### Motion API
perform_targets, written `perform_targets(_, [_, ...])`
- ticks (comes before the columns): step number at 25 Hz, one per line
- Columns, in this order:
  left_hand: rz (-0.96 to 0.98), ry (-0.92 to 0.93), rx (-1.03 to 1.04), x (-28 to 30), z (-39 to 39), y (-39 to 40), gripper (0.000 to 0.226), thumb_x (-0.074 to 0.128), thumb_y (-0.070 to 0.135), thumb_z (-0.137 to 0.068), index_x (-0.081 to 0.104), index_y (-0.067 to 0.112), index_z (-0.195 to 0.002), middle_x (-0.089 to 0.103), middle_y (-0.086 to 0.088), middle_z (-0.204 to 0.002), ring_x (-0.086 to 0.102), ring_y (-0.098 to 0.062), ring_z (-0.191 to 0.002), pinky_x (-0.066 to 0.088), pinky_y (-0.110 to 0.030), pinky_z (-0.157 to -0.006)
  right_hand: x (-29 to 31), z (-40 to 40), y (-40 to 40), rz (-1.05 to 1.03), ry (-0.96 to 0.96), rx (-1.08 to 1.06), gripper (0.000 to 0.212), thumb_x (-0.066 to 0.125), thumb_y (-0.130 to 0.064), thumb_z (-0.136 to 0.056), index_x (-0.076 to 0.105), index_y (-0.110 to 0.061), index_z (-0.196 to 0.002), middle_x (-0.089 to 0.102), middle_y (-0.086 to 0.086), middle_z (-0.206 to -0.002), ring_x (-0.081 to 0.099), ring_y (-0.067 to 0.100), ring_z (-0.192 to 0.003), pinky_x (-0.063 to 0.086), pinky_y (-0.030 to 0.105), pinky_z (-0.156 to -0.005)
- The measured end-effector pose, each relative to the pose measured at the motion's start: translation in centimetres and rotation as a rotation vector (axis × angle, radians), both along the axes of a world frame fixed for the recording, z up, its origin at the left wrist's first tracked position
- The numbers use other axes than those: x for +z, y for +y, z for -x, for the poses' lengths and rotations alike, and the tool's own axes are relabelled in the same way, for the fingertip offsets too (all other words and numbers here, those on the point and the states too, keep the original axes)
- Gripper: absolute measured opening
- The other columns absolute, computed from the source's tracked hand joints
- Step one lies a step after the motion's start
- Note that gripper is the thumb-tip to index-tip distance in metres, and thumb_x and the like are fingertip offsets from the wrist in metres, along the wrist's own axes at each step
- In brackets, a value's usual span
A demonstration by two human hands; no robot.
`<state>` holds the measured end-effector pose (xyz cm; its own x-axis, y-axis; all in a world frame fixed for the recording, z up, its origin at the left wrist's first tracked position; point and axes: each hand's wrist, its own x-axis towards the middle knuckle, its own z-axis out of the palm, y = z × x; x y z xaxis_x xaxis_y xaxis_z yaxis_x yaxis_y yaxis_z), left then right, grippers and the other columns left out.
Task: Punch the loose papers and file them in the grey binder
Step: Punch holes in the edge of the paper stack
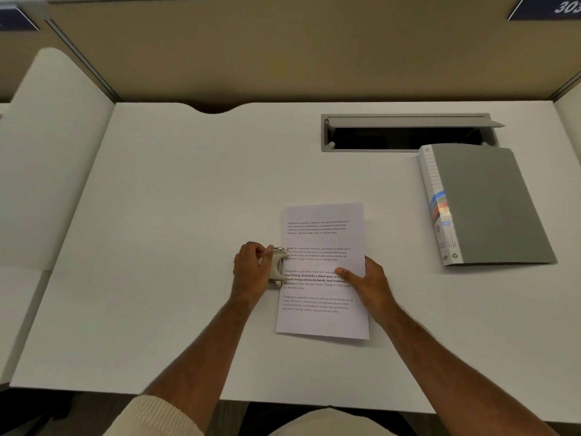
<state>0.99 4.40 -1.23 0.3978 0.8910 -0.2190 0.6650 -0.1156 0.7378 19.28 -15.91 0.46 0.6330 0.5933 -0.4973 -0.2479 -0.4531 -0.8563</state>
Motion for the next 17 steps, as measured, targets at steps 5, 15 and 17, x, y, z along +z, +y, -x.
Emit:
perform_targets(5, [0.132, 0.0, 0.051, 0.7, 0.6, -1.6, 0.028, 0.059, 0.049, -0.099, 0.062, 0.025, -0.085, 0.057, 0.006, -0.098, 0.06, -0.022, -0.098, 0.055, -0.043, -0.087, 0.1, -0.6, -0.7, 0.004, -0.016, -0.007, 0.046, 0.082, -0.03, -0.084, 0.064, -0.024, -0.126, 0.075, -0.009, -0.112, 0.075, 0.009, -0.093, 0.062, 0.03, -0.08])
perform_targets(15, [0.262, -0.011, 0.161, 1.8, -0.5, -2.1, 0.02, 0.064, 0.031, -0.1, 0.062, 0.013, -0.092, 0.066, -0.009, -0.104, 0.066, -0.012, -0.082, 0.047, -0.008, -0.047, 0.8, -2.0, -1.3, -0.007, -0.028, -0.002, 0.036, 0.081, -0.025, -0.086, 0.065, -0.029, -0.117, 0.075, -0.011, -0.107, 0.075, 0.007, -0.087, 0.06, 0.022, -0.07])
perform_targets(17, [0.274, -0.031, 0.185, 2.2, -0.9, -1.7, 0.02, 0.063, 0.03, -0.101, 0.061, 0.014, -0.089, 0.066, -0.009, -0.103, 0.065, -0.01, -0.079, 0.046, -0.009, -0.047, 0.8, -2.4, -1.1, -0.003, -0.025, 0.003, 0.038, 0.081, -0.027, -0.085, 0.064, -0.028, -0.119, 0.075, -0.01, -0.108, 0.075, 0.008, -0.088, 0.061, 0.025, -0.073])
